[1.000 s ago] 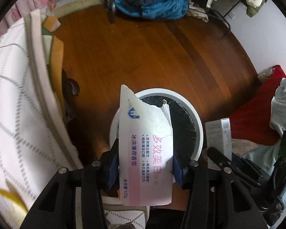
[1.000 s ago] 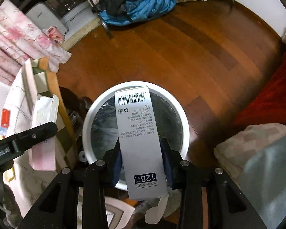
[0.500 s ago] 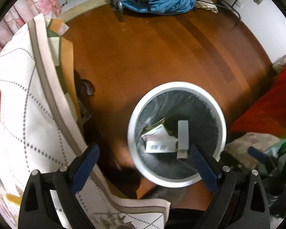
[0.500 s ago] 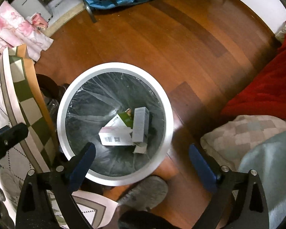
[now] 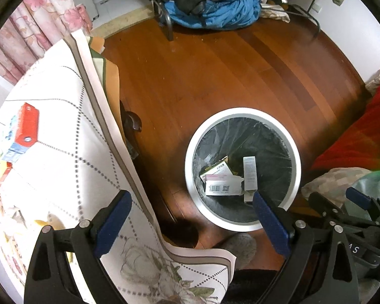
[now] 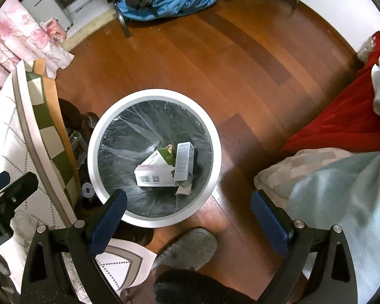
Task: Collect trash
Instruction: 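Open both tools to drop the two boxes into the bin, then grasp the crumpled wrapper with the right tool while the left tool grasps the clear cup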
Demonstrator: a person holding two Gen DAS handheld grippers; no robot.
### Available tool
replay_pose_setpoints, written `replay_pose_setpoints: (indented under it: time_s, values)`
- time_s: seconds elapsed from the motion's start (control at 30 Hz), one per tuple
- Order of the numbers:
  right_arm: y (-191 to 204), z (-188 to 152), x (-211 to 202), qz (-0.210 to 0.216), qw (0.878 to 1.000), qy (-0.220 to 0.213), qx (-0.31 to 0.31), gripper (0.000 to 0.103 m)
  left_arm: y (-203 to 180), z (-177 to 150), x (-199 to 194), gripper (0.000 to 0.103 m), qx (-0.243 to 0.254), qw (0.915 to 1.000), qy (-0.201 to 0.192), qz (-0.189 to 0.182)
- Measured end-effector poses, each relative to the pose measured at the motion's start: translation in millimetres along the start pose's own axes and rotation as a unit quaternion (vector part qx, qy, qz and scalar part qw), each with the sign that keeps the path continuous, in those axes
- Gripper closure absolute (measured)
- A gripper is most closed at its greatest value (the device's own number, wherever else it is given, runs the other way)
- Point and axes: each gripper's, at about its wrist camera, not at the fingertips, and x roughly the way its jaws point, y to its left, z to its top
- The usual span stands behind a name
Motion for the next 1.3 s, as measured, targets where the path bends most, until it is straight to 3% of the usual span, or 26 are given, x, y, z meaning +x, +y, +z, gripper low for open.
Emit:
replay_pose_setpoints:
  time_s: [0.37, 0.5, 0.7, 0.83, 1.0, 1.13, 1.3]
  values:
    - [7.8, -12.3, -94.7, 0.014, 0.997, -0.072, 0.003, 0.003, 10.4, -13.6, -83.5, 0.005, -0.011, 0.9974, -0.072, -0.005]
    - [15.9, -20.3, -134.0, 0.03, 0.994, -0.105, 0.005, 0.003, 21.5, -19.9, -116.9, 0.005, -0.025, 0.9942, -0.104, 0.009]
    - [44.7, -30.7, -186.4, 0.065, 0.987, -0.148, 0.001, 0.003, 56.1, -33.4, -163.0, 0.005, -0.063, 0.9856, -0.154, 0.032]
    - [81.0, -38.5, -204.9, 0.097, 0.982, -0.16, -0.019, 0.003, 99.3, -49.5, -182.7, 0.005, -0.104, 0.978, -0.174, 0.049]
    - [157.5, -51.1, -191.1, 0.133, 0.978, -0.138, -0.075, 0.003, 175.6, -95.7, -181.9, 0.005, -0.168, 0.9647, -0.175, 0.102]
    - [223.2, -65.9, -155.6, 0.161, 0.976, -0.099, -0.113, 0.003, 238.7, -134.1, -151.6, 0.005, -0.211, 0.9572, -0.131, 0.149]
    - [301.1, -80.5, -102.8, 0.183, 0.972, -0.038, -0.146, 0.004, 314.1, -181.9, -110.8, 0.005, -0.274, 0.9396, -0.077, 0.19]
